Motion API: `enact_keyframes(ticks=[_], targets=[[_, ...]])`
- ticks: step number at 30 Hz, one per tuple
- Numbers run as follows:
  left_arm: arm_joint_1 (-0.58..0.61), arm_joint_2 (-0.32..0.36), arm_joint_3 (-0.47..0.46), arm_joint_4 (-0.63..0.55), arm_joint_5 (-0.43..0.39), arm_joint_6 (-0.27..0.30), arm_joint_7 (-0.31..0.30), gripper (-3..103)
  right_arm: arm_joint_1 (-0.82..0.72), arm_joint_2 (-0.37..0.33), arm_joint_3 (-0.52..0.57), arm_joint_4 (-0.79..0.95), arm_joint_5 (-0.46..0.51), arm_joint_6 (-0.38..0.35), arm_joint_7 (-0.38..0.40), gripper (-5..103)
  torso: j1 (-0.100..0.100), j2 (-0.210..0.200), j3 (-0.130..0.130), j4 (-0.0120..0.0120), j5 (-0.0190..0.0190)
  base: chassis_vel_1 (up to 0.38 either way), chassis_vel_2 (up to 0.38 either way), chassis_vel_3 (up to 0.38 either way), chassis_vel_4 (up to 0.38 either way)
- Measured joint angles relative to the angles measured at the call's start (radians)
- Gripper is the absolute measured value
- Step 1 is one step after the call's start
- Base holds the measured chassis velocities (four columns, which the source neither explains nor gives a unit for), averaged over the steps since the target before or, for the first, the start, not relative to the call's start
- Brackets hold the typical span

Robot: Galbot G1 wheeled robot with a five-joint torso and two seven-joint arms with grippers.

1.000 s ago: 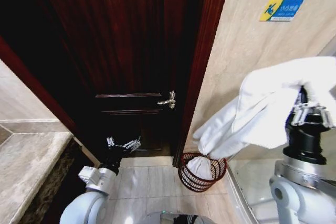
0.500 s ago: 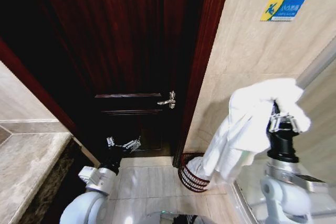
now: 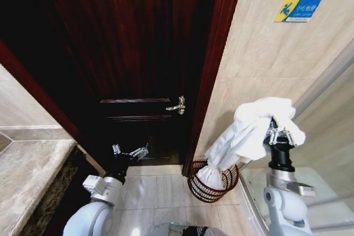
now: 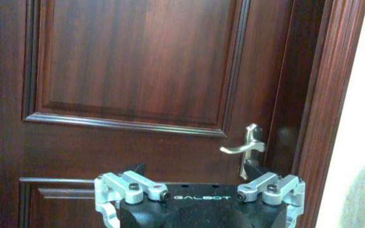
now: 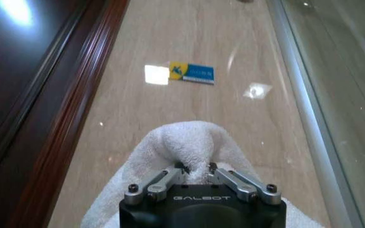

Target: Discard the used towel into the hamper.

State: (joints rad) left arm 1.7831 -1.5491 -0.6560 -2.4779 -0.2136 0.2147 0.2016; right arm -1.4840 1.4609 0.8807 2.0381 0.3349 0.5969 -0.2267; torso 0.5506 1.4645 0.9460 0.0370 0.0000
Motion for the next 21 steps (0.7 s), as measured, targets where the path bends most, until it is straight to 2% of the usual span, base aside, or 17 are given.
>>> enact_keyframes(ticks=[3,9,15,21], targets=[[0.000,0.000,0.000,0.000,0.000,0.000,0.000,100,-0.009,0.013,0.000,-0.059,-0.002,0.037,-0.019,12,0.000,0.000,0.000,0.0000,0.0000,0.000,0.000,0.000,0.000],[0.000,0.000,0.000,0.000,0.000,0.000,0.000,100,-0.016,0.017,-0.008,-0.129,0.000,0.061,-0.026,12,0.000,0.000,0.000,0.0000,0.0001,0.000,0.000,0.000,0.000],[0.000,0.000,0.000,0.000,0.000,0.000,0.000,100,0.011,0.012,-0.016,-0.305,0.009,0.129,-0.076,12,0.000,0.000,0.000,0.0001,0.0003,0.000,0.000,0.000,0.000],[0.000,0.000,0.000,0.000,0.000,0.000,0.000,100,0.033,0.006,-0.028,-0.406,0.012,0.152,-0.080,12,0.000,0.000,0.000,0.0000,0.0000,0.000,0.000,0.000,0.000]])
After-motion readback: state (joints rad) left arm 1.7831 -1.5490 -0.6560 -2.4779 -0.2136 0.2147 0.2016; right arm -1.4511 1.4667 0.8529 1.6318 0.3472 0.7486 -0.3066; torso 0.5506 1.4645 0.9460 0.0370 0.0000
